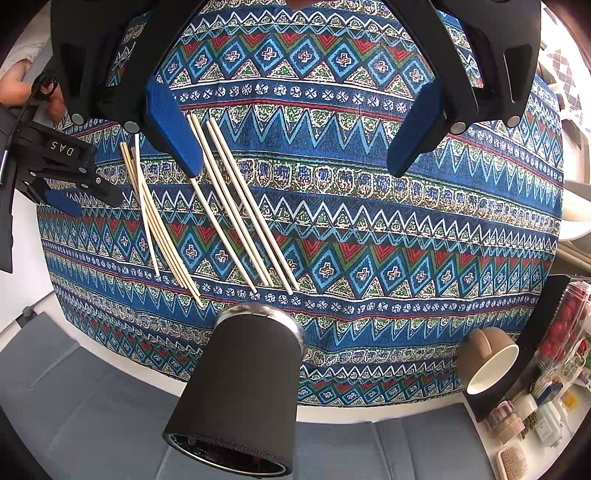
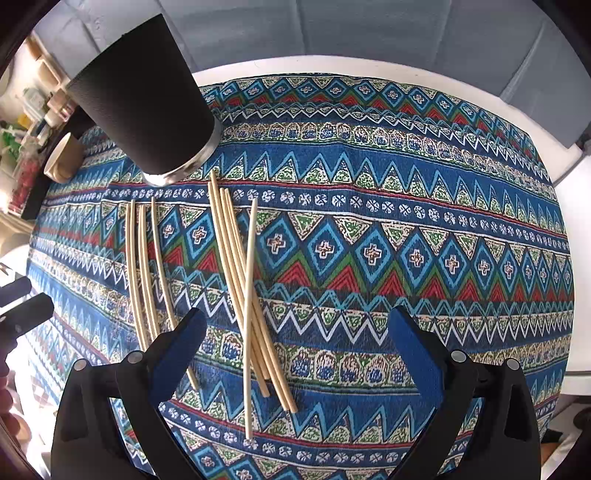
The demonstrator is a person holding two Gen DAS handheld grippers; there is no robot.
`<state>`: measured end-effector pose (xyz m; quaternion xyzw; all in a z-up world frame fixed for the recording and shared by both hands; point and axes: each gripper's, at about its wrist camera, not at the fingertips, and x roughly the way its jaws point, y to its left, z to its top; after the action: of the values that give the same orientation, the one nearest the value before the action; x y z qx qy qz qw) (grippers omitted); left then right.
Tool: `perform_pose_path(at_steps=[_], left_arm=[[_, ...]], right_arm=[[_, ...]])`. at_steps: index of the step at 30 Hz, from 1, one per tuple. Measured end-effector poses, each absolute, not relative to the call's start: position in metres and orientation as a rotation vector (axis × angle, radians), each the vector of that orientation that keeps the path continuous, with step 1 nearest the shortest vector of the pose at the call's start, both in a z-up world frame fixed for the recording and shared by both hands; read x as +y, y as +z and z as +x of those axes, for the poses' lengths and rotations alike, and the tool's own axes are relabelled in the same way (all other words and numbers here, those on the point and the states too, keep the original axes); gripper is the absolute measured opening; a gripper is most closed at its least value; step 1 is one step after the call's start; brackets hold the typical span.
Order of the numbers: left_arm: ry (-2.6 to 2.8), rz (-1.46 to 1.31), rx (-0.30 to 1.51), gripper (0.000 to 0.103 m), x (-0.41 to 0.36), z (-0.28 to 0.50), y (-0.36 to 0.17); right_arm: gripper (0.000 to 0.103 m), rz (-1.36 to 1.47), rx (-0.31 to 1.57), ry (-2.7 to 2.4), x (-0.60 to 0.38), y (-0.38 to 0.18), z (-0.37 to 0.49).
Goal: Organize utensils
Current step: 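Lower the right gripper onto a single wooden chopstick beside the holder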
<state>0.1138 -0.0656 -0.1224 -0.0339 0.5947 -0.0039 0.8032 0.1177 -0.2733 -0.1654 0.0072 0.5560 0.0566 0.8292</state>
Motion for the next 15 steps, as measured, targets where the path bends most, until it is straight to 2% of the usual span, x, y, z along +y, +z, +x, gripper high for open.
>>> perform_pose_path(at_steps=[2,5,15], left_arm=[[0.008,-0.073,1.272,0.097,-0.066,0.118,-0.129],[0.041,-0.06,1.261,0.097,-0.067,0.123,-0.14],[0.111,-0.163,1.351,0.097,-0.066,0.138,-0.186]], right_arm=[[0.09,-0.019,1.179,0.12,-0.272,-0.171,0.125],[0.076,-0.053,1.193,0.125,-0.267,-0.182,0.137],[0.075,-0.022,1.218,0.142,-0.262,-0.2,0.159]])
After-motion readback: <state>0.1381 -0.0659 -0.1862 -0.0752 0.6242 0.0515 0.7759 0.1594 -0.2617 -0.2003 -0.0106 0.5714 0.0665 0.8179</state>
